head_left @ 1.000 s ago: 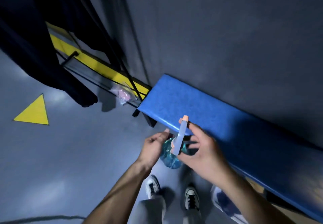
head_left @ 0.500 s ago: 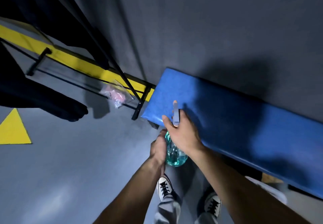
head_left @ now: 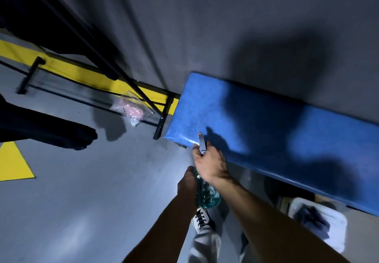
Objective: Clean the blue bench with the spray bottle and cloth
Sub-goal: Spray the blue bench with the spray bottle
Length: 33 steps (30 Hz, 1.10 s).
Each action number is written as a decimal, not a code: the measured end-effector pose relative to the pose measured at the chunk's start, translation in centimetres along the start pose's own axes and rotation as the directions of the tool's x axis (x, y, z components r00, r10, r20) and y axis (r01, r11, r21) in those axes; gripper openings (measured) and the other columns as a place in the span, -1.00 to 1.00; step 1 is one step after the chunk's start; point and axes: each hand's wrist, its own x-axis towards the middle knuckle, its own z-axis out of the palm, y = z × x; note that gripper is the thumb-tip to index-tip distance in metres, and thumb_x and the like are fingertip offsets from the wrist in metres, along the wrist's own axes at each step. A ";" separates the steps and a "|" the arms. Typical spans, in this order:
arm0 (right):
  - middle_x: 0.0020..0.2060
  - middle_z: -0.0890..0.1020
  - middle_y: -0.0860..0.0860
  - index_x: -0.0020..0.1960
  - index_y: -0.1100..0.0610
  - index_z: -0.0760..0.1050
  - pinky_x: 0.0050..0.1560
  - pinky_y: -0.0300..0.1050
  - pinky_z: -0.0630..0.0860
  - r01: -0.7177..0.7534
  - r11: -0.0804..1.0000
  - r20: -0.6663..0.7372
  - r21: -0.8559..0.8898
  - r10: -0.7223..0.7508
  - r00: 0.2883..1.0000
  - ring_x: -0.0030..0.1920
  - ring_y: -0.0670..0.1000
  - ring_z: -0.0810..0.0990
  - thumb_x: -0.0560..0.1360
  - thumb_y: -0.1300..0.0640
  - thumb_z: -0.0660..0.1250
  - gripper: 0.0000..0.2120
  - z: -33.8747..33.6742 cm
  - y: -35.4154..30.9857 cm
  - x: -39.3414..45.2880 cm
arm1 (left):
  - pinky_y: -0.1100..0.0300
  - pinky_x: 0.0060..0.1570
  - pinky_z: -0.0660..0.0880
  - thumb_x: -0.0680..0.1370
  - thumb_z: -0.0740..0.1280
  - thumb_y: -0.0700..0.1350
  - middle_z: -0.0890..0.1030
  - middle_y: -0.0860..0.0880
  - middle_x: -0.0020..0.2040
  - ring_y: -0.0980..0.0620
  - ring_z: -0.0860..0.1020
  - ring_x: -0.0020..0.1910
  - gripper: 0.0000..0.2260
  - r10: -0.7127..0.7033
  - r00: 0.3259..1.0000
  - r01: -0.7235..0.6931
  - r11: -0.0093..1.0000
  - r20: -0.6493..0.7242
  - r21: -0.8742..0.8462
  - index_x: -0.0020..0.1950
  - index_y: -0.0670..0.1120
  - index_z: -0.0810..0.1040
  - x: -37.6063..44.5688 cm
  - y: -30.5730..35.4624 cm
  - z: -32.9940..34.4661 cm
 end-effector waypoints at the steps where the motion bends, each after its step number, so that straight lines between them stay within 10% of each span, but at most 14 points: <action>1: 0.18 0.65 0.21 0.24 0.18 0.51 0.17 0.03 0.50 -0.009 1.000 -0.005 -0.008 0.009 1.000 0.24 0.27 0.58 0.65 -0.15 0.17 -0.58 0.1 0.1 0.0 | -0.19 0.13 0.64 0.24 0.42 0.18 0.72 -0.27 0.03 -0.27 0.72 -0.05 -0.37 -0.001 1.000 0.001 1.000 0.012 -0.003 0.16 -0.21 0.69 -0.9 0.2 0.2; 4: 0.15 0.66 0.19 0.19 0.14 0.52 0.15 0.03 0.51 -0.037 0.999 -0.029 -0.003 0.037 0.999 0.21 0.26 0.59 0.64 -0.16 0.17 -0.60 0.3 0.6 0.0 | -0.06 -0.01 0.64 0.44 0.36 0.13 0.69 -0.28 -0.01 -0.25 0.70 -0.07 -0.48 -0.015 0.998 0.015 1.000 0.061 0.013 0.19 -0.24 0.67 -2.1 0.2 0.6; 15: 0.22 0.66 0.19 0.38 0.08 0.50 0.27 0.04 0.48 -0.115 0.965 -0.238 0.235 0.172 0.956 0.29 0.28 0.57 0.63 -0.04 0.24 -0.62 -2.4 5.8 -2.1 | -0.20 0.24 0.61 0.10 0.31 0.36 0.69 -0.28 0.02 -0.27 0.69 0.08 -0.18 0.015 1.000 -0.022 0.928 0.021 0.373 0.13 -0.20 0.65 -0.7 -3.0 2.7; 33: -0.09 0.67 0.15 0.17 0.08 0.56 0.06 0.00 0.58 -0.158 0.938 -0.272 0.310 0.247 0.930 -0.01 0.24 0.66 0.55 -0.21 0.18 -0.58 -8.1 18.2 -7.5 | -0.21 0.27 0.59 0.23 0.34 0.24 0.72 -0.26 0.02 -0.26 0.70 0.07 -0.49 0.037 0.997 -0.069 0.867 0.075 0.493 -0.05 -0.11 0.68 -6.7 -14.9 9.0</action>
